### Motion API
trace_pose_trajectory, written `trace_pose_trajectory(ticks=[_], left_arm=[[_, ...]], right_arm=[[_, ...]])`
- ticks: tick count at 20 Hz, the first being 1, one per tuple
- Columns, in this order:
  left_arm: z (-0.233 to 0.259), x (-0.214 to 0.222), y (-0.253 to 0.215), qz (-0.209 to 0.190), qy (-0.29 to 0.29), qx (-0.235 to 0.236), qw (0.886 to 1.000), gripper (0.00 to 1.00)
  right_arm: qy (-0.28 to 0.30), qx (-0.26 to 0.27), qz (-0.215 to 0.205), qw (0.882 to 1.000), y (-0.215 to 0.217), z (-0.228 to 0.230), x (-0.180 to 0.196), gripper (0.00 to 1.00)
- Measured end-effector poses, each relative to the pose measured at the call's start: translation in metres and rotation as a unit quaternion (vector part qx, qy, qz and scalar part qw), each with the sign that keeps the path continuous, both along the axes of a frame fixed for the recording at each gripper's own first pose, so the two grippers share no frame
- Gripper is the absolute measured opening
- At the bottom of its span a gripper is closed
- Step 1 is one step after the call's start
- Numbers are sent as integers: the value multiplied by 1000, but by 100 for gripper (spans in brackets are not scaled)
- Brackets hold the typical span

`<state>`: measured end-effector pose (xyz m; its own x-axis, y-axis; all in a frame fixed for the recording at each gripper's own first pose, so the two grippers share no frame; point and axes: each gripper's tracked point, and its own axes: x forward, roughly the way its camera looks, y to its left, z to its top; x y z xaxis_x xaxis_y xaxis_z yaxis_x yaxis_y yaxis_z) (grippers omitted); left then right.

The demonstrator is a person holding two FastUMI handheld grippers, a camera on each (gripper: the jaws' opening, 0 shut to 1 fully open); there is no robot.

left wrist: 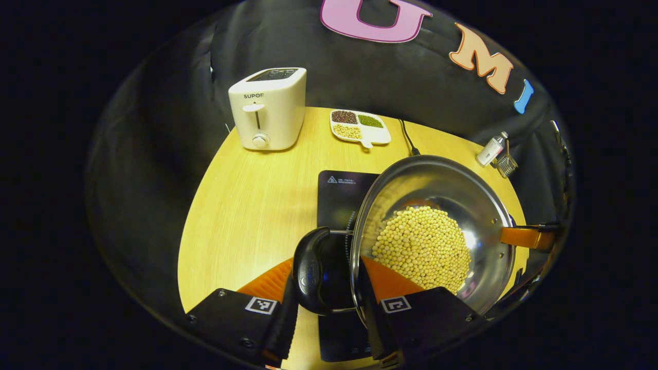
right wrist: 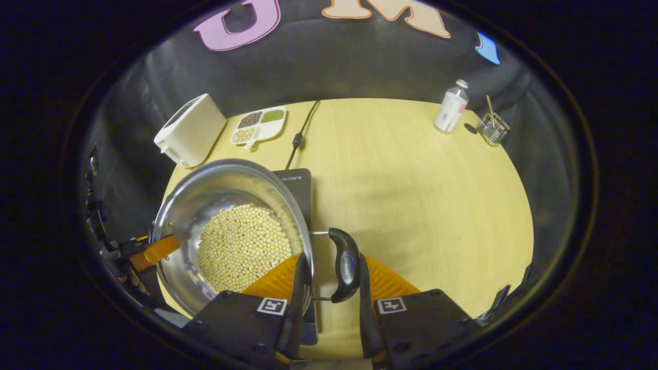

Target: First push the handle of the pot to place it horizontally, then grasp the pot with both hands and set it on the induction cooktop.

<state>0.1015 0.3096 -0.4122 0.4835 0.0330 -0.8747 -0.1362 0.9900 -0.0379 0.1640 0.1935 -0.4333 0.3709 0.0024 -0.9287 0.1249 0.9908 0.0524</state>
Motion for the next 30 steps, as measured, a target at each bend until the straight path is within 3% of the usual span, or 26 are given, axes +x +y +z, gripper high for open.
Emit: trace_pose_trajectory(ticks=[4, 5, 7, 8, 13, 14, 17, 19, 21, 29, 30], left_arm=[[0, 10, 18, -3, -10, 9, 1000, 59], [-1, 11, 19, -4, -11, 11, 1000, 58], [0, 10, 20, -4, -12, 14, 1000, 58], [0, 9, 20, -1, -12, 14, 1000, 59], [-2, 3, 20, -6, 10, 35, 999, 65], [0, 4, 23, -13, 9, 55, 998, 69], [8, 10, 26, -25, 2, 106, 994, 78], [15, 10, 32, -22, -1, 135, 991, 93], [26, 15, 30, -16, -28, 141, 989, 95], [58, 9, 7, -22, -65, 151, 986, 96], [61, 7, 2, -20, -66, 152, 986, 95]], right_arm=[[0, -8, 4, 1000, 16, -1, 7, 44], [1, -8, 5, 1000, 18, -2, 9, 49], [2, -5, 6, 1000, 18, -2, 11, 45], [2, -3, 7, 1000, 18, -3, 11, 49], [-1, 14, 7, 1000, 16, -4, 15, 46], [-5, 21, 5, 1000, 17, -4, 14, 52], [-4, 53, -6, 999, 20, -1, 11, 54], [0, 67, -7, 998, 20, 1, 8, 87], [-14, 63, -6, 998, 12, 5, 11, 96], [-56, 63, -6, 996, -12, 30, 7, 99], [-62, 63, -3, 996, -17, 32, 7, 95]])
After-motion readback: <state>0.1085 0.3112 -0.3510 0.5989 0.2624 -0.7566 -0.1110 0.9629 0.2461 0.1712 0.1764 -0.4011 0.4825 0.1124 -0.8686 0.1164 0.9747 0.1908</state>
